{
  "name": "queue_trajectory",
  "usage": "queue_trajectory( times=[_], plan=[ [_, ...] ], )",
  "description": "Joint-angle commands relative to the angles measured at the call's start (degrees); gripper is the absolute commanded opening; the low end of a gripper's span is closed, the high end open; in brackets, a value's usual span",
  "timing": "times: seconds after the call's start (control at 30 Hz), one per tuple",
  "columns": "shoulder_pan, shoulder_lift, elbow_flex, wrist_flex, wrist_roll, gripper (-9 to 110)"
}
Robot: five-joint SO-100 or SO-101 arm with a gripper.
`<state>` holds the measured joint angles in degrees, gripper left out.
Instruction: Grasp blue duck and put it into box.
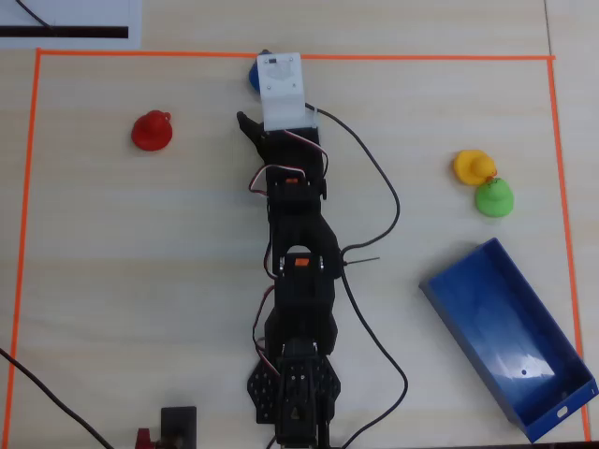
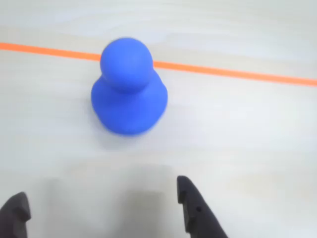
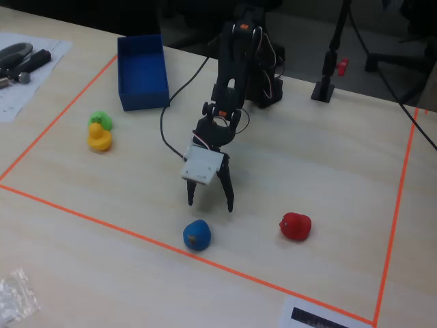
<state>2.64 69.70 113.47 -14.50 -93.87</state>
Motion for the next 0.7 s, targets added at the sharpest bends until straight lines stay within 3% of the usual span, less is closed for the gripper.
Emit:
queue_trajectory(
  times=[0.0,0.23,0.43,0.67],
  plan=[
    [0.53,-3.25,-7.56,-0.18,-0.7,41],
    [1.05,-9.32,-11.78,-2.55,0.18,42],
    [0.35,-13.8,-18.11,-9.23,10.81,42],
    [-0.09,-19.34,-25.22,-8.44,11.87,42]
  ],
)
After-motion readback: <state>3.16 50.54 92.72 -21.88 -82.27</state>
